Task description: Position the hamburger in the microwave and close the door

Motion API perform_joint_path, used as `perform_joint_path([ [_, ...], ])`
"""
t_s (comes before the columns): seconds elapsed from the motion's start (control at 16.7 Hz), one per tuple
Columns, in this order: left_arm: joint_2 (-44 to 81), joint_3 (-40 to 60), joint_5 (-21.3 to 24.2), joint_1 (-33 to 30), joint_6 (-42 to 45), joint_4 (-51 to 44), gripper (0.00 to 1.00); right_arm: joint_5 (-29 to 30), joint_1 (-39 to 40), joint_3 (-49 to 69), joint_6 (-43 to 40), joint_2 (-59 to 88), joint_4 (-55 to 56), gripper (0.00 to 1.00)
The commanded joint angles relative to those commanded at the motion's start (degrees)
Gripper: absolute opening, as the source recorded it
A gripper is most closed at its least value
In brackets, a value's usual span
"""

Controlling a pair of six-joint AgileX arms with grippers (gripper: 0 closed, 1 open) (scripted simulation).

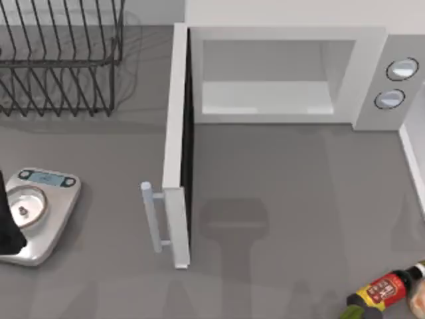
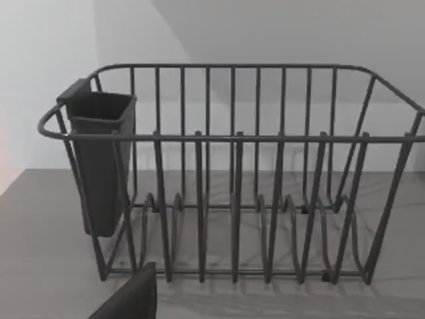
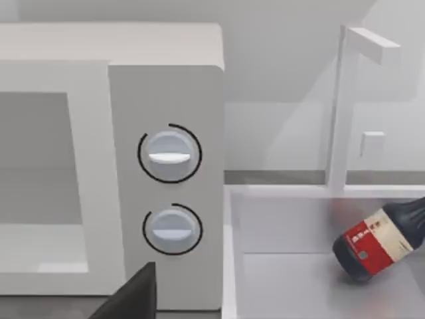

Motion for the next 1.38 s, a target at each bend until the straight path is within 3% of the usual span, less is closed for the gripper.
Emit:
perform_joint_path([
  [0.42, 0.0, 0.0, 0.0, 0.0, 0.0, 0.0, 1.00, 0.0, 2.0, 6.1, -6.6, 9.4, -8.3, 1.00],
  [1.08, 0.0, 0.0, 0.0, 0.0, 0.0, 0.0, 1.00, 0.0, 10.9, 33.0, -35.4, 58.8, -45.5, 1.00],
  [1.38, 0.0, 0.0, 0.0, 0.0, 0.0, 0.0, 1.00, 0.0, 13.4, 40.5, -43.6, 72.6, -56.0, 1.00],
])
